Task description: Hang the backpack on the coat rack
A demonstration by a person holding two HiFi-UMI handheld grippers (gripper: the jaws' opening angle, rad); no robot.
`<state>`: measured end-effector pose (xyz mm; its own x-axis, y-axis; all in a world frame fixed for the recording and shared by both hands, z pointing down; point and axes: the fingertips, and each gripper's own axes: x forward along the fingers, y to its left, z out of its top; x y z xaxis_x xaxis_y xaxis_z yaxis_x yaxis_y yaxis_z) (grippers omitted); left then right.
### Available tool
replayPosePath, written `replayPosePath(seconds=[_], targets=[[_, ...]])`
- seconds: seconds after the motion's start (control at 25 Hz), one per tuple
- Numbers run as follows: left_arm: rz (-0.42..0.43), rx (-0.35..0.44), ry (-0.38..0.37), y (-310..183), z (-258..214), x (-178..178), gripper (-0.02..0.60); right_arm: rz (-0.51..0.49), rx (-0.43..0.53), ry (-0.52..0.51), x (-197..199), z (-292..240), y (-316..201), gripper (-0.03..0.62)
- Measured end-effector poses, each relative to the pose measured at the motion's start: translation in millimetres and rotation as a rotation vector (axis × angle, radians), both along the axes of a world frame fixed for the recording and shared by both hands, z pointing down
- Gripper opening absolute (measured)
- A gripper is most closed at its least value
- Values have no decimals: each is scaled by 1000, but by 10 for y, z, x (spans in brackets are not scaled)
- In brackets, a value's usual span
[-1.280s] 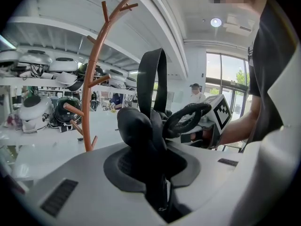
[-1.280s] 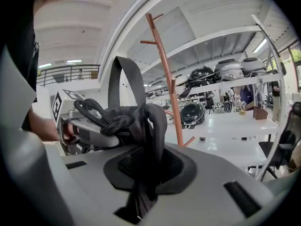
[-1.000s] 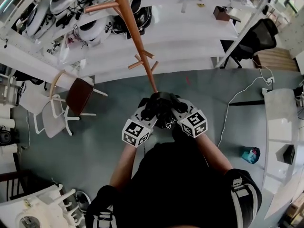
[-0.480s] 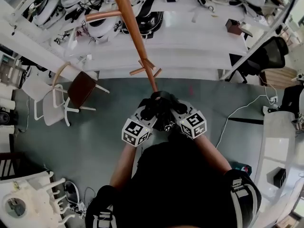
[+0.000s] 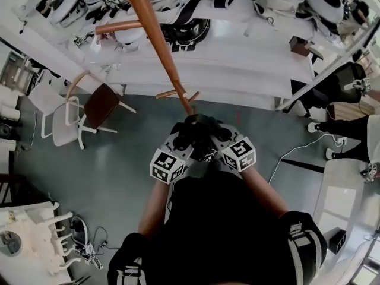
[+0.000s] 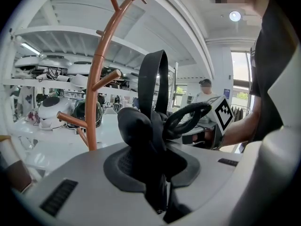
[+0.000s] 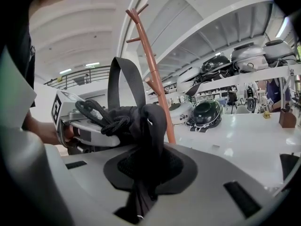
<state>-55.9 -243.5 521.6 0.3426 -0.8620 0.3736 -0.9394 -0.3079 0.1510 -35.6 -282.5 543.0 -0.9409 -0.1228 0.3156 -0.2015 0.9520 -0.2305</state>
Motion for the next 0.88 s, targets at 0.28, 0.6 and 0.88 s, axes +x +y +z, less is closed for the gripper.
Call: replayPosePath(seconds=[0.28, 0.6, 0.88], targets=[[-31, -10, 10, -129, 6, 26, 91, -18, 0, 2, 12, -5, -141, 72], [-2, -12, 3, -218, -20, -138, 91, -29, 19, 22, -146, -27, -208, 72], [30, 3, 41, -303, -52, -413, 91, -5, 21, 25, -435, -53, -297, 72]])
